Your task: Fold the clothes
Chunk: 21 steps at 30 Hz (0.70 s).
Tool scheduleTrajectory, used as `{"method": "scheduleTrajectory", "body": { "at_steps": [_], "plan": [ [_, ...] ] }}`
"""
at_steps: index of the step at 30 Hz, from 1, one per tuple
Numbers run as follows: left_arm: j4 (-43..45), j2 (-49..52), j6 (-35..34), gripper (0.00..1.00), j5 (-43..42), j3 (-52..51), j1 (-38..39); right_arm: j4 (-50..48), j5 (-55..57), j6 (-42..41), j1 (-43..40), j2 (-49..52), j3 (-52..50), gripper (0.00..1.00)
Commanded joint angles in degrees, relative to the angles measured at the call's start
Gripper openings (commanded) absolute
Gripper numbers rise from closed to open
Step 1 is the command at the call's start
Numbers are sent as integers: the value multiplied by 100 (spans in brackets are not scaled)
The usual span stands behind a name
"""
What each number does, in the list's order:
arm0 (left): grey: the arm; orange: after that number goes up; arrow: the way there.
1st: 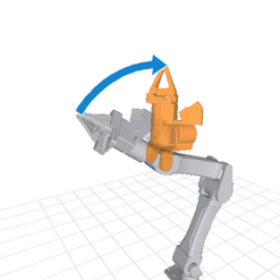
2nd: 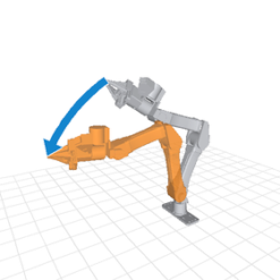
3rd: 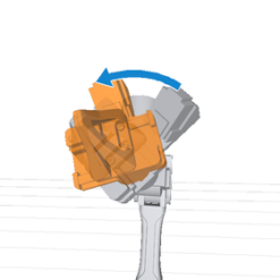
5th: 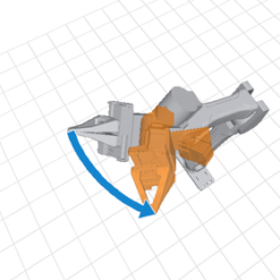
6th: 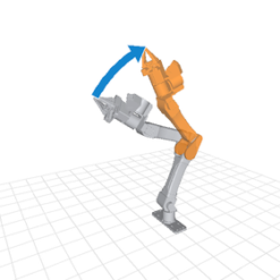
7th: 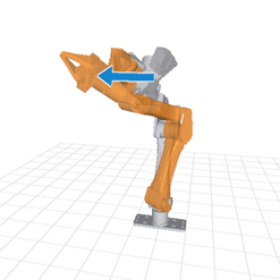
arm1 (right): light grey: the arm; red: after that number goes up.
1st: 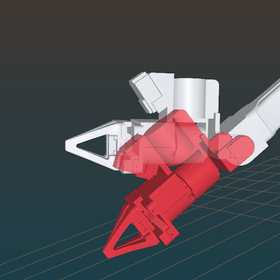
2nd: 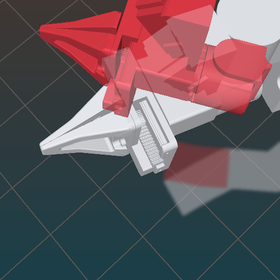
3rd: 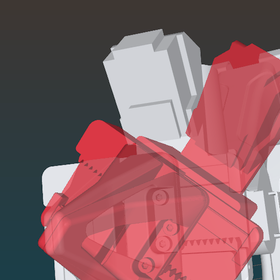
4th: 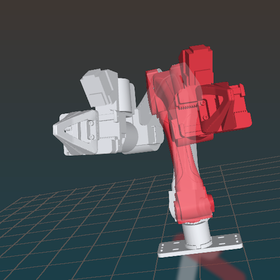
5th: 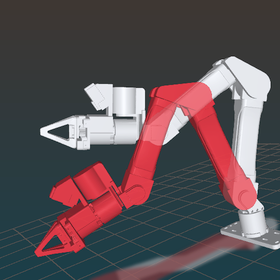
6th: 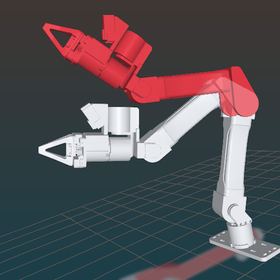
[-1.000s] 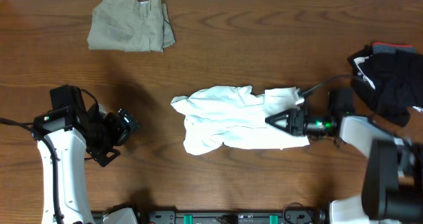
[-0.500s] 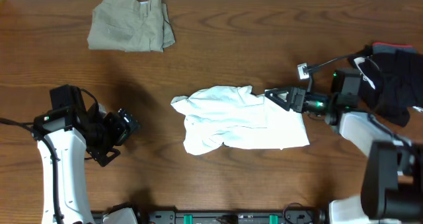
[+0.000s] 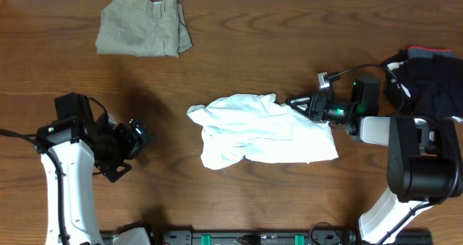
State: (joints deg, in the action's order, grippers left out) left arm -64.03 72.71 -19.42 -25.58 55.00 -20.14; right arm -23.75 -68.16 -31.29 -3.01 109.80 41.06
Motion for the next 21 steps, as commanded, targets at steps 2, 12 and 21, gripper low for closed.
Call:
{"method": "scheduleTrajectory", "body": {
  "at_steps": [2, 12, 21],
  "plan": [
    [-28, -9, 256, 98, -61, -42, 24, -153, 42, -439, 55, -267, -20, 81],
    [308, -9, 629, 98, -286, -120, 470, 669, 334, -614, 59, -2785, -15, 99],
    [1641, -9, 260, 98, -1141, -1071, 1071, 3469, 2872, 155, 238, -4640, 129, 99]
  ]
}}
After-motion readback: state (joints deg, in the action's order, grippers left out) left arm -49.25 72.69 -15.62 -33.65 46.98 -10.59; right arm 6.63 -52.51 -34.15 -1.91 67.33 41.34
